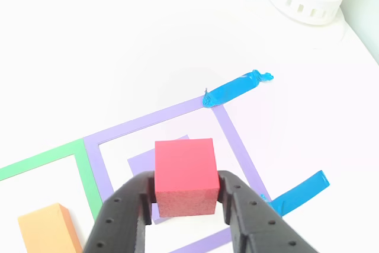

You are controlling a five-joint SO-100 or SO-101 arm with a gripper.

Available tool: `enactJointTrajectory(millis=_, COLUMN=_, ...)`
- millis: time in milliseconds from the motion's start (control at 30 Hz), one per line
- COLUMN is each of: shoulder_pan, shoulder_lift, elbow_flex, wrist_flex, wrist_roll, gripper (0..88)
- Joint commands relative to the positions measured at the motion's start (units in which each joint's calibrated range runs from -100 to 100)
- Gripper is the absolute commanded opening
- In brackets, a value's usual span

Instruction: Tower of hanoi

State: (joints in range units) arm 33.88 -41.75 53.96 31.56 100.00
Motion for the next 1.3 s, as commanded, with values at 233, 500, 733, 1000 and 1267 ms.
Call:
enactJointTrajectory(millis=233, shoulder_pan=1.8, shoulder_lift=14.7, elbow_flex=6.6, wrist_flex=-27.5, wrist_roll=0.0, gripper=3.6)
enactJointTrajectory(millis=500, shoulder_pan=0.3, shoulder_lift=24.0, elbow_flex=7.0, wrist_flex=-37.1, wrist_roll=0.0, gripper=3.6)
enactJointTrajectory(millis=733, shoulder_pan=-0.5, shoulder_lift=30.0, elbow_flex=10.4, wrist_flex=-46.9, wrist_roll=0.0, gripper=3.8)
enactJointTrajectory(millis=1000, shoulder_pan=-2.1, shoulder_lift=29.4, elbow_flex=16.4, wrist_flex=-50.3, wrist_roll=0.0, gripper=3.8)
enactJointTrajectory(millis=1267, shoulder_pan=-2.7, shoulder_lift=30.8, elbow_flex=15.9, wrist_flex=-51.9, wrist_roll=0.0, gripper=3.8)
